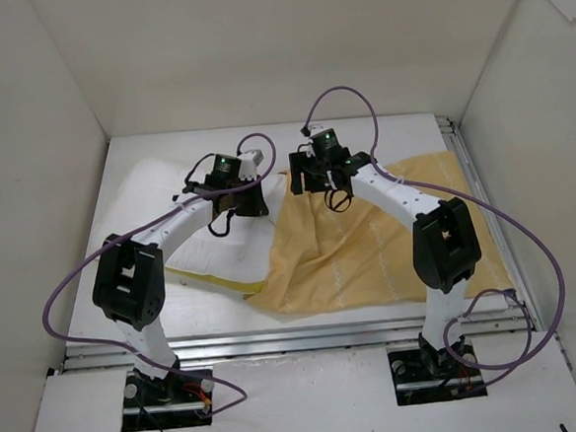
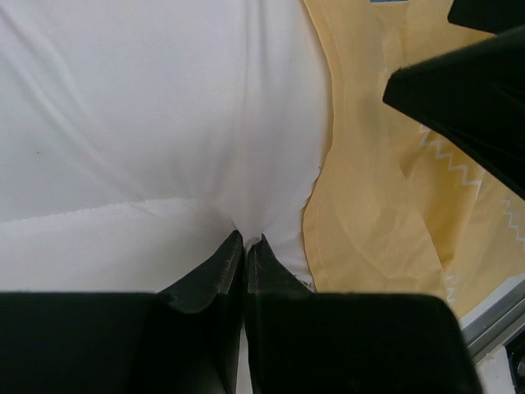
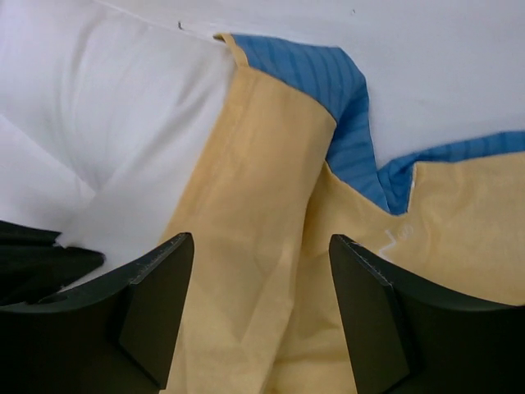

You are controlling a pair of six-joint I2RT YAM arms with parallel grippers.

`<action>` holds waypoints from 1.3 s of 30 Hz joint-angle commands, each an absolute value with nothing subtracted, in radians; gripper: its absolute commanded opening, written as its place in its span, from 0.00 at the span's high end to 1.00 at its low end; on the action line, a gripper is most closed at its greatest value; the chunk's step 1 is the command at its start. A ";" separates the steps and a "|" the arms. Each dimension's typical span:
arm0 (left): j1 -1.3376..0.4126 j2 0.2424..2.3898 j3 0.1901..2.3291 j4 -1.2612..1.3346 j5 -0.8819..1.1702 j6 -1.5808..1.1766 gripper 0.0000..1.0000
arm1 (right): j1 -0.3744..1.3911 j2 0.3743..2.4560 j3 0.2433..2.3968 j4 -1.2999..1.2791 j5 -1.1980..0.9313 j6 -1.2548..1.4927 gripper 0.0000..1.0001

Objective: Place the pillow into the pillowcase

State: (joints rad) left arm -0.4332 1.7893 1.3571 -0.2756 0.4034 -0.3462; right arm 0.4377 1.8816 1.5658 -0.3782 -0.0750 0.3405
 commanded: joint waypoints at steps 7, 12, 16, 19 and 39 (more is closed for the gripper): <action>-0.446 1.781 1.390 -0.196 0.434 -0.362 1.00 | 0.440 1.989 1.693 -0.244 -0.101 0.385 0.46; -0.446 1.790 1.402 -0.204 0.443 -0.354 1.00 | 0.443 2.071 1.715 -0.241 -0.120 0.393 0.52; -0.446 1.793 1.410 -0.218 0.437 -0.348 1.00 | 0.443 2.115 1.753 -0.241 -0.091 0.402 0.67; -0.446 1.792 1.408 -0.224 0.431 -0.345 1.00 | 0.443 2.108 1.758 -0.241 -0.090 0.420 0.93; -0.426 1.844 1.382 -0.008 0.565 -0.514 1.00 | 0.541 1.905 1.882 -0.241 -0.311 0.433 0.98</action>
